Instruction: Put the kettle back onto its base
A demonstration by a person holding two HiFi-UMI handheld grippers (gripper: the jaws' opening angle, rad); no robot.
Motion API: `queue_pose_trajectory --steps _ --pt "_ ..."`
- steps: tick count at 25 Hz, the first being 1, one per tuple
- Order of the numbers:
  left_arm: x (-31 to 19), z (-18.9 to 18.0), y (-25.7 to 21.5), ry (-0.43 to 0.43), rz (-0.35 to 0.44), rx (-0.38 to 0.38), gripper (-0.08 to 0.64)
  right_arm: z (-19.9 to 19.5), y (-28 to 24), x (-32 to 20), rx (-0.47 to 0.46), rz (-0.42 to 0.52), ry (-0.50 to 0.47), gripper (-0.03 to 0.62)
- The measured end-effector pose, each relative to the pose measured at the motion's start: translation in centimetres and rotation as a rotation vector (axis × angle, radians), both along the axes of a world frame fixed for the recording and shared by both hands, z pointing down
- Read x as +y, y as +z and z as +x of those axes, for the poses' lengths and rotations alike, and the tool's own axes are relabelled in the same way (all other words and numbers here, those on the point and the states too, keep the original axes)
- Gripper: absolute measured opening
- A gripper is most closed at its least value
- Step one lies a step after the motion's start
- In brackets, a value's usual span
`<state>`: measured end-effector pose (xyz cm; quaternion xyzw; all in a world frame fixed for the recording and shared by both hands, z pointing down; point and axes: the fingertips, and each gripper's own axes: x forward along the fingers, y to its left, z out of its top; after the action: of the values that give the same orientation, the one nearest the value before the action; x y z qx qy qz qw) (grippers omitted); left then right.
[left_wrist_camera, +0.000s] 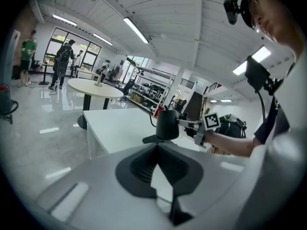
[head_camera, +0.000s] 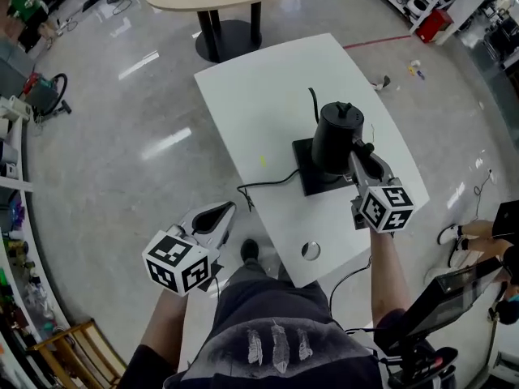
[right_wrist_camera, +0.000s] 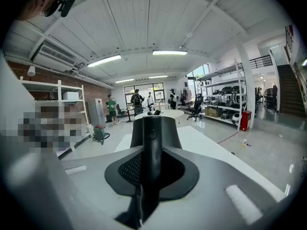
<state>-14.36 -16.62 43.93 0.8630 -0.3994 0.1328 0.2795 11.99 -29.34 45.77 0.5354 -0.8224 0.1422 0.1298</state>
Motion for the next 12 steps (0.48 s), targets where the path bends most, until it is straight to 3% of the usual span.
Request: queue_pose_trajectory --steps 12 --pt "-0.7 -1.4 0.1 -0.033 -0.004 -0.042 0.0 -1.1 3.0 -0.2 -0.022 -0.002 -0.022 0.049"
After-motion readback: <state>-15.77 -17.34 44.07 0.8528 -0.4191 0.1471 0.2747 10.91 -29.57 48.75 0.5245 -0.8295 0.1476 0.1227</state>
